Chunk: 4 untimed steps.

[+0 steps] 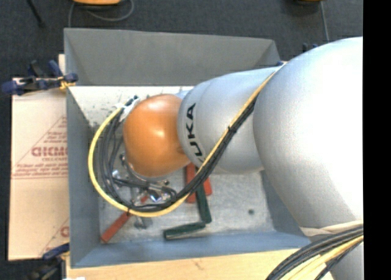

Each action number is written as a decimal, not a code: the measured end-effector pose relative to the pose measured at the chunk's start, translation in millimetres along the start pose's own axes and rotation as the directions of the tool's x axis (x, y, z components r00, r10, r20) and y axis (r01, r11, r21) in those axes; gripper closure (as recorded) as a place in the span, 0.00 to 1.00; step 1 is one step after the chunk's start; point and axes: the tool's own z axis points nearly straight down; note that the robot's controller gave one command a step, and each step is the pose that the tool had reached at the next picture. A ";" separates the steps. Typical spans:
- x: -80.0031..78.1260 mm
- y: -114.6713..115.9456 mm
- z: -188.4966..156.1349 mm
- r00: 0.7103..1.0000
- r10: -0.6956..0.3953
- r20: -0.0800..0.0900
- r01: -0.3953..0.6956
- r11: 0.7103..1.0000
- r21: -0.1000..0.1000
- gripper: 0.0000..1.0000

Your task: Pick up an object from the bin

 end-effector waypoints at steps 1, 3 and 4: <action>-2.7 18.8 0.3 0.991 -0.132 0.001 0.132 0.991 0.000 0.00; 2.9 18.3 31.3 0.951 -0.310 -0.007 0.310 0.951 -0.001 0.00; 1.7 19.3 30.5 0.951 -0.308 -0.002 0.308 0.951 -0.001 1.00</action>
Offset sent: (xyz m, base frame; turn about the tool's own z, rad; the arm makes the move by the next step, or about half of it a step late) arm -0.0092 0.0178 -0.0007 -0.1337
